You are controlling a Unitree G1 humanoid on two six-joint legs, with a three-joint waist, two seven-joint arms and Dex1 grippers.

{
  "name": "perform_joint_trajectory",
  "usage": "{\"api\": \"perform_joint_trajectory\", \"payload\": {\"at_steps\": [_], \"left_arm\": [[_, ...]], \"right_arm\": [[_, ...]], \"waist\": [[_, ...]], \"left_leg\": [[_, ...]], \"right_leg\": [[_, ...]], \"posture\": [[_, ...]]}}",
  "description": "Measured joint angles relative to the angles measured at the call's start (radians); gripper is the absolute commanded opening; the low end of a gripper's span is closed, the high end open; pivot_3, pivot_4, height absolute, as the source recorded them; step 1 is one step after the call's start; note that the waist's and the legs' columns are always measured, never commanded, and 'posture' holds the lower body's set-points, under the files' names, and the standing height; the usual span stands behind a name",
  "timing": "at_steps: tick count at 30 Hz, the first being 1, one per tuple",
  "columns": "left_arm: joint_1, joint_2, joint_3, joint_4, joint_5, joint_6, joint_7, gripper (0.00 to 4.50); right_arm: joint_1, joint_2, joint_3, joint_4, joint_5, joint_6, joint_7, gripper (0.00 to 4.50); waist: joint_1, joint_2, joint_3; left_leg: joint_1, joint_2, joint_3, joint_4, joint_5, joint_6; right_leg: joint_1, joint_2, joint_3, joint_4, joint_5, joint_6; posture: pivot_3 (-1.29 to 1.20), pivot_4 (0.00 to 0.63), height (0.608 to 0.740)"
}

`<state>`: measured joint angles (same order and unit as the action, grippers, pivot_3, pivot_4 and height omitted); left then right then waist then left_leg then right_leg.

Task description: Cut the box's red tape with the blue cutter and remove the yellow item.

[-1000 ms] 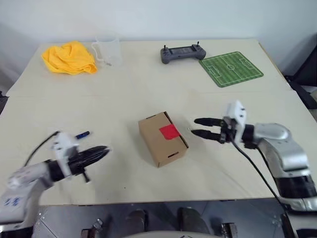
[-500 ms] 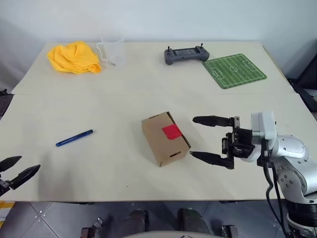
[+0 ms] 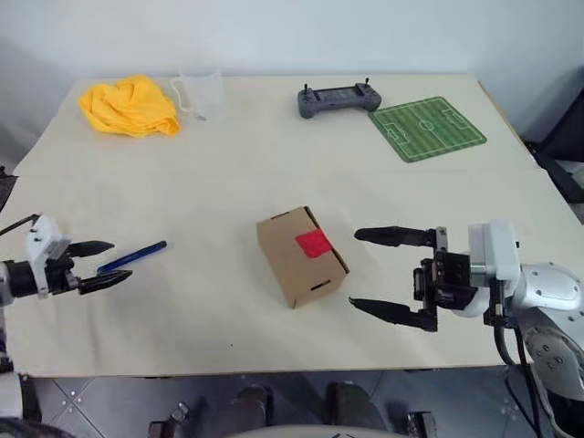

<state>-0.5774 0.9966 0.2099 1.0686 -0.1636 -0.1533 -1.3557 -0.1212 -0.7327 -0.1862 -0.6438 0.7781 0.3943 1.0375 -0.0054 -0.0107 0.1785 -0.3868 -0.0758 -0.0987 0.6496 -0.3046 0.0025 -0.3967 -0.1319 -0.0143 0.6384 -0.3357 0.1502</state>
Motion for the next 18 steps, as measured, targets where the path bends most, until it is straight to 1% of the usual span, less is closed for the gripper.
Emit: {"api": "perform_joint_trajectory", "payload": {"at_steps": [3, 8, 9, 10, 13, 16, 18], "left_arm": [[-0.058, -0.001, -0.037, 0.09, 0.052, -0.05, 0.004, 4.43], [-0.112, 0.0, -0.073, 0.166, 0.103, -0.11, 0.04, 4.43], [-0.117, 0.0, -0.075, 0.173, 0.111, -0.11, 0.049, 4.06], [-0.121, 0.0, -0.077, 0.185, 0.116, -0.107, 0.058, 3.89], [-0.125, 0.0, -0.077, 0.202, 0.123, -0.097, 0.08, 2.99], [-0.12, 0.0, -0.084, 0.206, 0.135, -0.101, 0.097, 2.17], [-0.116, 0.0, -0.092, 0.207, 0.142, -0.111, 0.099, 1.58]], "right_arm": [[0.025, -0.01, -0.019, -0.032, 0.019, 0.014, -0.03, 4.5], [0.067, -0.033, -0.045, -0.074, 0.043, 0.031, -0.067, 4.5], [0.073, -0.034, -0.053, -0.079, 0.045, 0.033, -0.072, 4.5], [0.078, -0.041, -0.059, -0.085, 0.047, 0.036, -0.078, 4.5], [0.094, -0.05, -0.068, -0.098, 0.055, 0.042, -0.09, 4.5], [0.094, -0.056, -0.085, -0.1, 0.063, 0.043, -0.101, 4.5], [0.095, -0.063, -0.095, -0.101, 0.068, 0.045, -0.109, 4.5]], "waist": [[-0.004, 0.0, 0.0], [0.001, 0.0, 0.0], [0.001, 0.0, 0.0], [0.0, 0.0, 0.0], [-0.001, 0.001, -0.001], [-0.002, 0.005, -0.003], [-0.001, 0.006, -0.004]], "left_leg": [[0.0, 0.0, 0.0, 0.001, 0.0, 0.0], [0.001, 0.0, 0.001, 0.005, 0.0, 0.0], [0.002, 0.0, 0.002, 0.005, 0.0, 0.0], [0.002, 0.0, 0.002, 0.005, 0.0, 0.0], [0.003, 0.0, 0.003, 0.005, 0.0, 0.0], [0.005, 0.0, 0.004, 0.004, 0.0, 0.001], [0.009, 0.0, 0.006, 0.001, -0.001, 0.001]], "right_leg": [[-0.001, 0.0, -0.001, 0.003, 0.0, 0.0], [0.001, -0.001, -0.001, 0.005, 0.0, 0.0], [0.001, 0.0, 0.0, 0.006, 0.0, 0.0], [0.001, 0.0, 0.0, 0.006, 0.0, 0.0], [0.001, 0.0, 0.0, 0.008, 0.0, 0.0], [0.002, 0.0, 0.001, 0.008, 0.0, 0.0], [0.004, -0.001, 0.001, 0.007, 0.0, 0.0]], "posture": [[0.0, 0.15, 0.74], [0.0, 0.15, 0.74], [0.0, 0.15, 0.74], [0.0, 0.15, 0.74], [0.0, 0.15, 0.74], [0.0, 0.15, 0.74], [0.0, 0.15, 0.74]]}}
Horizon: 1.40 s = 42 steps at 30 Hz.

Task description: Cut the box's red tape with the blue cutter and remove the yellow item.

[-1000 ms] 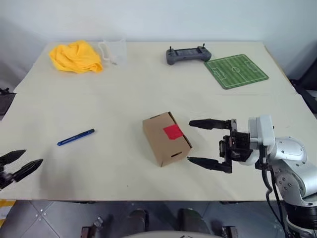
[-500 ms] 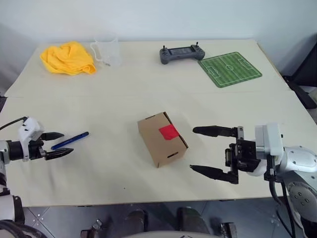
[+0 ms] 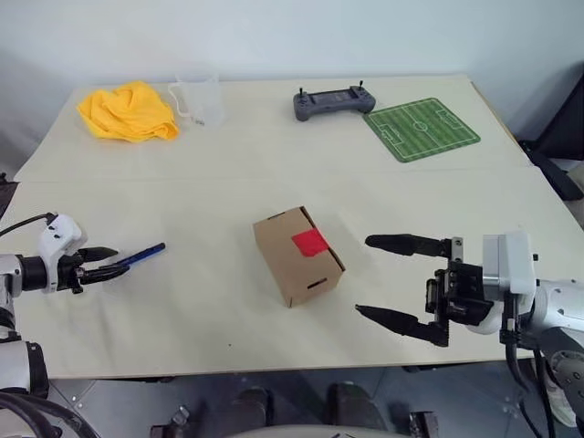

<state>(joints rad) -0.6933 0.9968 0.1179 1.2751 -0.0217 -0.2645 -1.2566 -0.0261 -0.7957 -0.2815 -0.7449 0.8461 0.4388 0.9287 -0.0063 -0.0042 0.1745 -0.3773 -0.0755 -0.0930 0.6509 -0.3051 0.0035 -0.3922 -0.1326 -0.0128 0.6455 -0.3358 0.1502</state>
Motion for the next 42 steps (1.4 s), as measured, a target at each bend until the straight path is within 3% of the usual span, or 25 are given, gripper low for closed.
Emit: {"api": "perform_joint_trajectory", "payload": {"at_steps": [6, 18, 27, 35, 42], "left_arm": [[0.022, -0.003, -0.01, 0.001, 0.019, -0.037, 0.025, 0.07], [0.028, -0.028, 0.038, -0.007, 0.007, -0.076, -0.062, 0.07], [0.059, -0.033, 0.04, -0.056, -0.02, -0.108, -0.207, 2.66], [0.085, -0.039, 0.023, -0.168, -0.053, -0.046, -0.243, 2.66], [0.085, -0.039, -0.003, -0.217, -0.038, -0.031, -0.181, 2.66]], "right_arm": [[0.009, -0.007, -0.002, -0.001, 0.009, 0.001, -0.011, 4.5], [0.002, -0.007, 0.01, 0.009, -0.004, -0.005, 0.004, 4.5], [-0.006, -0.007, 0.04, 0.043, -0.029, -0.011, 0.028, 4.5], [-0.007, 0.0, 0.052, 0.043, -0.037, -0.025, 0.03, 4.5], [-0.007, 0.001, 0.064, 0.043, -0.043, -0.026, 0.027, 4.5]], "waist": [[-0.001, 0.008, -0.005], [0.006, 0.01, -0.006], [0.007, 0.008, -0.005], [0.01, 0.002, -0.003], [0.009, 0.0, -0.002]], "left_leg": [[0.009, 0.001, 0.009, -0.003, -0.001, 0.001], [0.007, 0.0, 0.012, -0.002, -0.004, 0.006], [0.006, 0.0, 0.012, -0.001, -0.005, 0.007], [0.006, 0.0, 0.012, 0.001, -0.005, 0.007], [0.006, 0.0, 0.011, 0.001, -0.005, 0.006]], "right_leg": [[0.001, -0.001, 0.003, -0.001, 0.0, 0.0], [0.001, -0.002, 0.005, -0.001, 0.0, 0.001], [0.001, -0.003, 0.005, -0.002, 0.0, 0.001], [0.001, -0.003, 0.004, -0.004, 0.0, 0.001], [0.001, -0.003, 0.004, -0.005, 0.0, 0.001]], "posture": [[0.0, 0.15, 0.74], [0.0, 0.15, 0.74], [0.0, 0.15, 0.74], [0.0, 0.15, 0.74], [0.0, 0.15, 0.74]]}}
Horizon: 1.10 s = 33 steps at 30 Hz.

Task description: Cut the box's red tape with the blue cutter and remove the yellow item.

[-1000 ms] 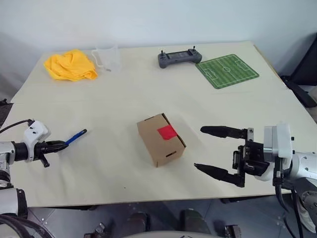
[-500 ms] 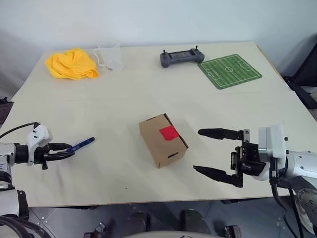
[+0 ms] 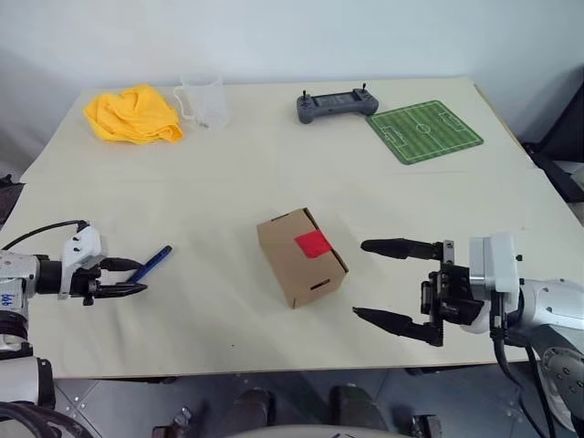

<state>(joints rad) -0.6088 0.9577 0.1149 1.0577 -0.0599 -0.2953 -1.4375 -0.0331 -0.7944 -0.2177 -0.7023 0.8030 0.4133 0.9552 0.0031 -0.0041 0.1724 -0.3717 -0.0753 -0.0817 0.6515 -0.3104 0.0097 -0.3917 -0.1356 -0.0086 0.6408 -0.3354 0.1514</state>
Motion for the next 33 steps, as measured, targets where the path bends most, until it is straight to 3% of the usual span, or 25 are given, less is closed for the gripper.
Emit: {"api": "perform_joint_trajectory", "payload": {"at_steps": [8, 18, 22, 27, 33], "left_arm": [[0.187, 0.008, 0.045, -0.253, -0.037, 0.131, 0.117, 2.66], [0.504, 0.007, 0.177, -0.665, -0.14, 0.452, 0.315, 2.66], [0.555, 0.008, 0.197, -0.737, -0.167, 0.536, 0.338, 1.86], [0.556, 0.019, 0.197, -0.743, -0.174, 0.582, 0.354, 0.45], [0.55, 0.019, 0.181, -0.739, -0.174, 0.585, 0.358, 0.38]], "right_arm": [[0.001, 0.016, 0.007, -0.001, -0.01, -0.002, -0.019, 4.5], [-0.001, 0.026, 0.019, -0.003, -0.019, -0.02, -0.027, 4.5], [-0.01, 0.027, 0.031, -0.001, -0.026, -0.021, -0.023, 4.5], [-0.03, 0.031, 0.046, 0.003, -0.028, -0.022, -0.014, 4.5], [-0.032, 0.033, 0.048, 0.003, -0.028, -0.022, -0.015, 4.5]], "waist": [[-0.004, 0.003, -0.002], [-0.009, 0.005, -0.003], [-0.009, 0.006, -0.003], [-0.008, 0.007, -0.004], [-0.006, 0.013, -0.008]], "left_leg": [[0.002, 0.001, 0.001, -0.002, 0.0, -0.001], [0.003, 0.004, 0.004, -0.005, -0.002, -0.002], [0.004, 0.005, 0.006, -0.005, -0.003, -0.002], [0.004, 0.007, 0.007, -0.005, -0.005, -0.002], [0.004, 0.007, 0.008, -0.005, -0.005, -0.002]], "right_leg": [[0.0, 0.0, 0.002, -0.002, 0.0, 0.0], [-0.001, 0.002, 0.008, -0.006, 0.0, 0.0], [0.0, 0.002, 0.009, -0.008, 0.0, 0.0], [0.0, 0.002, 0.01, -0.01, 0.0, 0.0], [0.0, 0.002, 0.01, -0.012, 0.0, 0.0]], "posture": [[0.0, 0.15, 0.74], [0.0, 0.15, 0.74], [0.0, 0.15, 0.74], [0.0, 0.15, 0.74], [0.0, 0.15, 0.74]]}}
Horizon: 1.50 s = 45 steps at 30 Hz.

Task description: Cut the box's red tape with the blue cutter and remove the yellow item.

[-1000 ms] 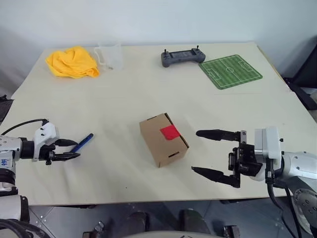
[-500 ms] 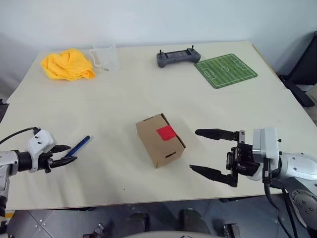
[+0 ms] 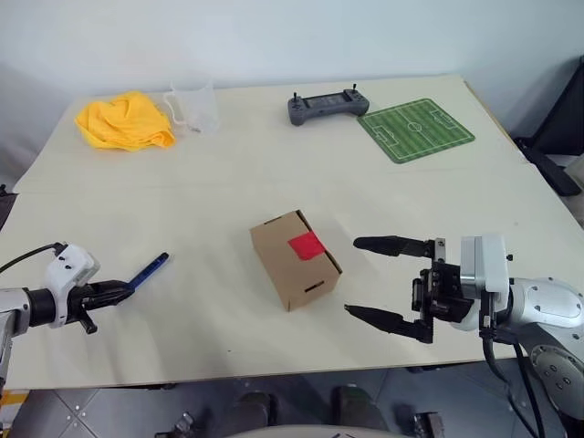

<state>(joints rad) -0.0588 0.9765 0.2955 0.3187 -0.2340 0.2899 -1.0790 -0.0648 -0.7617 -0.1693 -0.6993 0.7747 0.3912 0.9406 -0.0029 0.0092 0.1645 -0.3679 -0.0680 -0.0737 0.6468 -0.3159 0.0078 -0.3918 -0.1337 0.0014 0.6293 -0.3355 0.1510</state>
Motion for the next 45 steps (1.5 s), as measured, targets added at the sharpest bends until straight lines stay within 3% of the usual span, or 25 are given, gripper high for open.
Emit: {"api": "perform_joint_trajectory", "payload": {"at_steps": [13, 25, 33, 44, 45], "left_arm": [[-0.051, -0.022, -0.02, 0.168, 0.0, -0.229, -0.066, 0.38], [-0.114, -0.029, -0.052, 0.274, 0.003, -0.334, -0.102, 0.38], [-0.135, -0.033, -0.061, 0.312, 0.007, -0.376, -0.045, 2.8], [-0.048, -0.026, -0.011, 0.252, -0.016, -0.357, -0.022, 2.8], [-0.035, -0.026, -0.005, 0.236, -0.019, -0.35, -0.019, 2.63]], "right_arm": [[0.003, 0.015, 0.006, 0.006, -0.009, -0.002, 0.0, 4.5], [-0.006, 0.02, 0.008, 0.024, -0.011, -0.001, 0.005, 4.5], [-0.007, 0.021, 0.008, 0.023, -0.011, 0.0, -0.003, 4.5], [-0.004, 0.029, 0.023, 0.022, -0.011, 0.0, -0.018, 4.5], [-0.005, 0.029, 0.023, 0.022, -0.011, 0.0, -0.019, 4.5]], "waist": [[0.002, 0.004, -0.003], [0.006, 0.004, -0.003], [0.01, 0.006, -0.004], [-0.002, 0.006, -0.003], [-0.002, 0.006, -0.003]], "left_leg": [[0.0, 0.0, 0.001, 0.0, 0.0, 0.0], [0.0, 0.0, 0.001, 0.001, 0.0, 0.001], [0.0, -0.001, 0.001, 0.001, 0.0, 0.001], [0.0, 0.0, 0.001, 0.0, -0.001, 0.001], [0.0, 0.0, 0.001, 0.0, -0.002, 0.001]], "right_leg": [[0.0, 0.0, 0.0, -0.001, 0.0, 0.0], [0.001, 0.001, -0.001, -0.001, 0.0, 0.0], [0.001, 0.001, 0.0, 0.0, 0.0, 0.001], [0.0, 0.0, 0.0, -0.001, 0.0, 0.001], [0.0, 0.0, 0.001, -0.002, 0.0, 0.001]], "posture": [[0.0, 0.15, 0.74], [0.0, 0.15, 0.74], [0.0, 0.15, 0.74], [0.0, 0.15, 0.74], [0.0, 0.15, 0.74]]}}
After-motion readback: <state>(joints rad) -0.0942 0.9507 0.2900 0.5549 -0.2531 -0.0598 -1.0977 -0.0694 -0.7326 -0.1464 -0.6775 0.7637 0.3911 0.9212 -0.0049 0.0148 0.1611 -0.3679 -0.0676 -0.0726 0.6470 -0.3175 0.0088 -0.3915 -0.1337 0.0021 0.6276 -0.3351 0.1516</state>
